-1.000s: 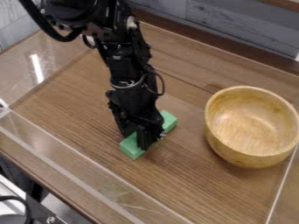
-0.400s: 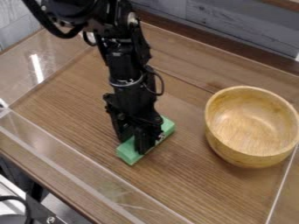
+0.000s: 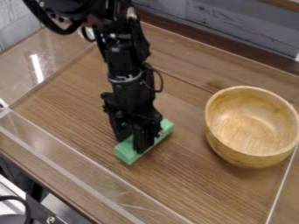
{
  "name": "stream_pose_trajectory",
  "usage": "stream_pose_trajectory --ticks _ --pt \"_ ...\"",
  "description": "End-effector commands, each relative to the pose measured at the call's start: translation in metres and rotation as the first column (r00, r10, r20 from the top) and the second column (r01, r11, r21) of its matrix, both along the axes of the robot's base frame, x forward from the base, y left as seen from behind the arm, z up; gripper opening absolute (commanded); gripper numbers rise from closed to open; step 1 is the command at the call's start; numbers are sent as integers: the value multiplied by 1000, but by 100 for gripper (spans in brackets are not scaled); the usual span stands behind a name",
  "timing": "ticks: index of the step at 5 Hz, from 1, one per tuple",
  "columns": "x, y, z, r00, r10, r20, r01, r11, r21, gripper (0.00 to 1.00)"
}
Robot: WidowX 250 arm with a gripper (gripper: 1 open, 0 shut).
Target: Put the green block in the brown bowl
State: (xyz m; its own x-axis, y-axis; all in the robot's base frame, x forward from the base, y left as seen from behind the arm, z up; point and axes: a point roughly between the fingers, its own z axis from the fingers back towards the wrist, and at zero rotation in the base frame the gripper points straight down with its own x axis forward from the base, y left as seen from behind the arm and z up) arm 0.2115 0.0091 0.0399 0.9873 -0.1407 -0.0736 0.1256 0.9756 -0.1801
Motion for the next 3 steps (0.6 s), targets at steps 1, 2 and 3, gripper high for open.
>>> stream_pose_trajectory --ticks 1,2,3 --pt "10 3 22 999 13 50 -14 1000 13 0" --pt "12 1 42 999 32 39 -33 999 18 0" --pt "21 -9 92 994 83 73 -85 996 21 0"
